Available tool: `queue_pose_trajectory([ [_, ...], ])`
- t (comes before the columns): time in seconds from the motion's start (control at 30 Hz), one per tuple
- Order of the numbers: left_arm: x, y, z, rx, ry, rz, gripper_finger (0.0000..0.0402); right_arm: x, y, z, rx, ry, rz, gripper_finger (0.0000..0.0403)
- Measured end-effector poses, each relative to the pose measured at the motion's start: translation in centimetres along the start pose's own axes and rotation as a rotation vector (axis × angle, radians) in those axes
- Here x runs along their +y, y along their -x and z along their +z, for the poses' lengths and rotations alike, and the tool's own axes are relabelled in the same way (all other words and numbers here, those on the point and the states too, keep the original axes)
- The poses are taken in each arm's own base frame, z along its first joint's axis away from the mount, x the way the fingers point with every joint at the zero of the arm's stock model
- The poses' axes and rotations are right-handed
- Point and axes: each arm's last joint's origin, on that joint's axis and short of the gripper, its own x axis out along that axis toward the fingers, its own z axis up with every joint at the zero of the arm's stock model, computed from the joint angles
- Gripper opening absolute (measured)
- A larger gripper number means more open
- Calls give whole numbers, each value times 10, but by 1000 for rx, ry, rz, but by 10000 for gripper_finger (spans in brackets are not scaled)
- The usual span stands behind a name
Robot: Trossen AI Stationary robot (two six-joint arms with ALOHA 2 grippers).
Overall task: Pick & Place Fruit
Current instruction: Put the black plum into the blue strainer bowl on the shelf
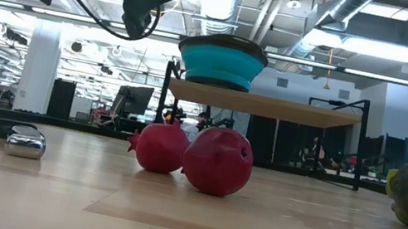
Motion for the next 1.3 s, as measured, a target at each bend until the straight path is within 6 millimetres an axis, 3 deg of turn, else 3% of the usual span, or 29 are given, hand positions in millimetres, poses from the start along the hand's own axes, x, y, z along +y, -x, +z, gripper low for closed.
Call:
queue_pose_trajectory([
  [0.5,0,0,4,-75,18,46,266,-4,-5,-4,8,33,-6,317],
  [1.3,-1,1,10,-164,39,74,266,-16,-15,-9,-31,84,3,314],
])
